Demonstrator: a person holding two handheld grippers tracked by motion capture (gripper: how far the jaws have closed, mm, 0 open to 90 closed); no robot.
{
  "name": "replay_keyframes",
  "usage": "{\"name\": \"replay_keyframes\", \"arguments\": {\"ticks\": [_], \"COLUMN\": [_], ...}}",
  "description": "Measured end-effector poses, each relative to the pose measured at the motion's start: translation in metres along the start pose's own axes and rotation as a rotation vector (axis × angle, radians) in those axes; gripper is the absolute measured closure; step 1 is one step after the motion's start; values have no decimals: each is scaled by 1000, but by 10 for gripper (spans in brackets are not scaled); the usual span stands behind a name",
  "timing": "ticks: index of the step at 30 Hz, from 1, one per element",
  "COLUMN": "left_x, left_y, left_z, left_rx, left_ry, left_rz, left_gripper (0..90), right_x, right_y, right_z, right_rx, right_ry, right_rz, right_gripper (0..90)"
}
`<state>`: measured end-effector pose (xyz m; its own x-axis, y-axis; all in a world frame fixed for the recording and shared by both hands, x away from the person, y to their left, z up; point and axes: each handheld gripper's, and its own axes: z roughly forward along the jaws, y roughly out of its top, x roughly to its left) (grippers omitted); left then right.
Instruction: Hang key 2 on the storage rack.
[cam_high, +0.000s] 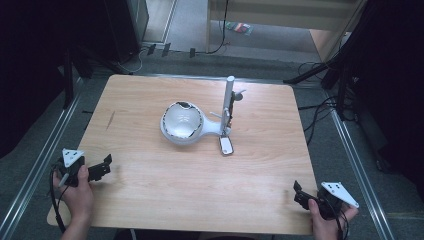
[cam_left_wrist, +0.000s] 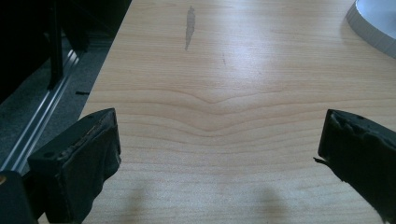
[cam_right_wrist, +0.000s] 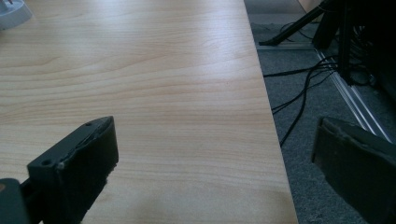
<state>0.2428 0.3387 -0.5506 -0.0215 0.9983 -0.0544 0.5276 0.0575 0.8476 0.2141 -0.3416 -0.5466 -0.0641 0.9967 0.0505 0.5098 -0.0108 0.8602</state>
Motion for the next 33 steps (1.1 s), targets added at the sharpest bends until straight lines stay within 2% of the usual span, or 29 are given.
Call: {"name": "replay_keyframes", "arguments": {"ticks": [3, 5, 7, 11, 15, 23, 28, 33], "left_x": [0, 0, 0, 1, 1, 1, 1, 2], "left_y": [0, 0, 0, 0, 0, 0, 1, 1], "left_z": [0, 0, 0, 0, 0, 1, 2, 2], "left_rx": [0, 7, 7, 6, 5, 5, 11, 9], "left_ry": [-1, -5, -6, -11, -14, -12, -15, -15], "left_rz": [2, 3, 3, 1, -9, -11, -15, -18], "left_gripper": [0, 0, 0, 0, 0, 0, 0, 0], "right_x": [2, 2, 0, 0, 5, 3, 2, 4], "right_y": [0, 0, 1, 1, 1, 1, 1, 1], "right_z": [0, 1, 1, 2, 2, 3, 3, 3], "right_rx": [1, -1, 0, 4, 8, 11, 10, 8], "right_ry": [-10, 0, -2, -17, -26, -26, -48, -67], "right_rz": [-11, -15, 11, 20, -33, -9, 5, -10], "right_gripper": [35, 39, 69, 92, 102, 104, 118, 125]}}
